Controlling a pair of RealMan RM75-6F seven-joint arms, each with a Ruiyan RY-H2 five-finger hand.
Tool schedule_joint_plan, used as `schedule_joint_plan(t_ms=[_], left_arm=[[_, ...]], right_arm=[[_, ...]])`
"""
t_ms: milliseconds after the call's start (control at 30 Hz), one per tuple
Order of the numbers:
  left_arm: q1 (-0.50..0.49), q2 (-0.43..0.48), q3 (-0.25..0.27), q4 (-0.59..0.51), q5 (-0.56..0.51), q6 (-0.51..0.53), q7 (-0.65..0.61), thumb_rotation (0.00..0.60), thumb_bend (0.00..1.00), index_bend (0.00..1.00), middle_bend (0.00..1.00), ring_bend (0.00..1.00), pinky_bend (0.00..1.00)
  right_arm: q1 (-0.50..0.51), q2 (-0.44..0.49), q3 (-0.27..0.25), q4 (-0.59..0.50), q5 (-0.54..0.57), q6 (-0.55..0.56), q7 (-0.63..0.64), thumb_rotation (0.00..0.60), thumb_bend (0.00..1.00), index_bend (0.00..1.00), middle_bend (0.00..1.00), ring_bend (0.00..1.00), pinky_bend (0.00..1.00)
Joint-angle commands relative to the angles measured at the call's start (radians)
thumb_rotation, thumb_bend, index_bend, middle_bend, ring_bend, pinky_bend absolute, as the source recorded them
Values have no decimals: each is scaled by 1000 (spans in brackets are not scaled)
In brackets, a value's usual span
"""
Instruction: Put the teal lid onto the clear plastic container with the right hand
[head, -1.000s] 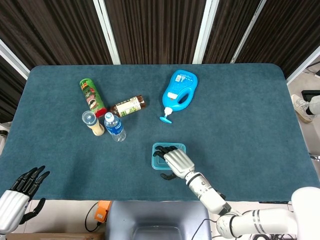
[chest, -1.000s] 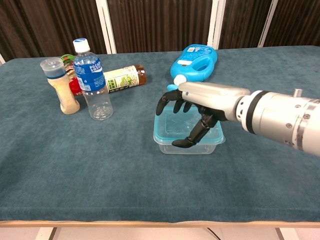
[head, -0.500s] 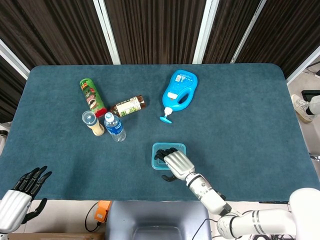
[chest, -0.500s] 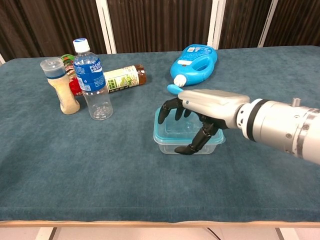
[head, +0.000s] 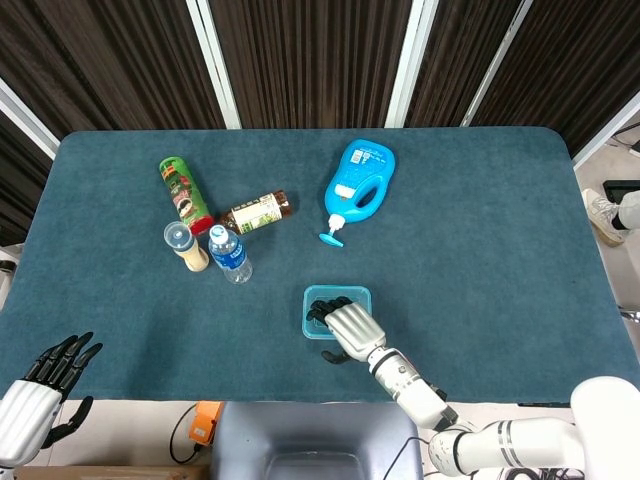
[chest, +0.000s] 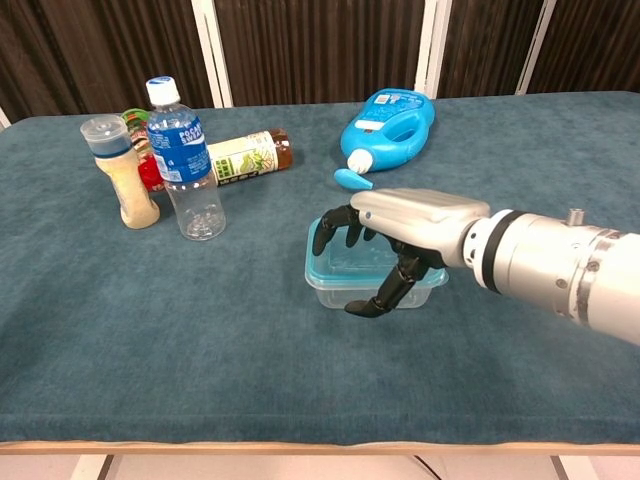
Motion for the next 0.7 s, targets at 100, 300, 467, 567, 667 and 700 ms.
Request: schedule_joint_plan(t_ms=[100, 300, 467, 567, 667, 700], left_arm=[[0, 0, 0, 0, -1, 0, -2, 600, 432, 0, 0, 0, 161], [-1, 1, -1, 0, -1, 0, -3, 600, 431, 0, 0, 0, 161], [0, 2, 0, 0, -1, 0, -3, 600, 431, 0, 0, 0, 161], [1, 2, 0, 0, -1, 3, -5, 600, 431, 0, 0, 0, 161], [0, 1, 0, 1, -1, 2, -4, 600, 432, 0, 0, 0, 161], [0, 1, 0, 1, -1, 1, -3, 600, 431, 0, 0, 0, 161]], right_arm=[[-2, -4, -2, 8, -1, -5, 3, 600, 423, 403, 310, 303, 345], [-3, -9, -3, 15, 1, -10, 2, 600, 423, 403, 311, 303, 345], [-5, -11, -4, 18, 0, -11, 2, 600, 424, 403, 311, 303, 345], [-10, -1, 6, 5, -15, 4, 12, 600, 424, 403, 310, 303, 345], [-18, 24, 16, -27, -33, 21, 23, 600, 424, 403, 311, 303, 345], [-21, 34, 18, -38, -38, 25, 27, 600, 424, 403, 311, 303, 345]])
